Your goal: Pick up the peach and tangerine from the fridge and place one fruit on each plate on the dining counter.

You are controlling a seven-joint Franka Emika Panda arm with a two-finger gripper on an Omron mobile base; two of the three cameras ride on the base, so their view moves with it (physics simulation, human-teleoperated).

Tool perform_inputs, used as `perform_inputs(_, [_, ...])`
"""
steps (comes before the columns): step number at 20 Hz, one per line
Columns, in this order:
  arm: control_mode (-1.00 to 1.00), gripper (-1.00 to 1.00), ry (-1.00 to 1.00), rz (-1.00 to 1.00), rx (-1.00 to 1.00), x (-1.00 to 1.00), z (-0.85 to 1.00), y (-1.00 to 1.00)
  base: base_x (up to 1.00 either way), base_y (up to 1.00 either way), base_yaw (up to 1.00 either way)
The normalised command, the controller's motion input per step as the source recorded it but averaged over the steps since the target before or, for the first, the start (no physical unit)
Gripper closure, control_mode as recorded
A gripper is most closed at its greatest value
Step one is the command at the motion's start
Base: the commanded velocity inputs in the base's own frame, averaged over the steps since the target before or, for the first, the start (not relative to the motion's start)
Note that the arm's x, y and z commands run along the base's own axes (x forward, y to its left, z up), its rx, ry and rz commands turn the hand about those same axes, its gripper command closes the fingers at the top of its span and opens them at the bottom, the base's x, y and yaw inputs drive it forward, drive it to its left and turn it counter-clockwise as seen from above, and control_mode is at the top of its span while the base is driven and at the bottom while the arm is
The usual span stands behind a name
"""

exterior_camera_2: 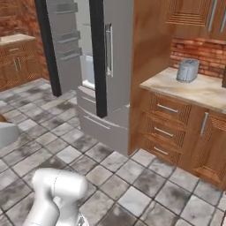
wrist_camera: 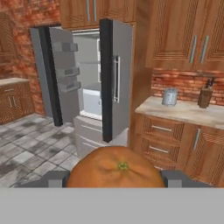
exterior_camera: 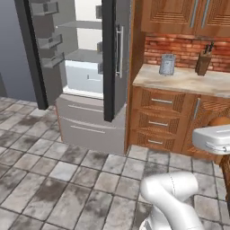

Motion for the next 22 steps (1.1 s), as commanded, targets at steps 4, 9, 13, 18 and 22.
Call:
perform_inputs(4, [1.00,1.00,0.00,0.00,0.00,0.00,0.00,0.00,-1.00,-0.28,-0.04])
perform_inputs(9, [1.00,1.00,0.00,0.00,0.00,0.00,0.00,0.00,-1.00,-0.01,-0.23])
perform_inputs(13, [1.00,1.00,0.00,0.00,0.00,0.00,0.00,0.00,-1.00,0.00,-0.39])
perform_inputs(18, [1.00,1.00,0.00,0.00,0.00,0.00,0.00,0.00,-1.00,0.00,-0.39])
perform_inputs(22, [1.00,1.00,0.00,0.00,0.00,0.00,0.00,0.00,-1.00,0.00,-0.36])
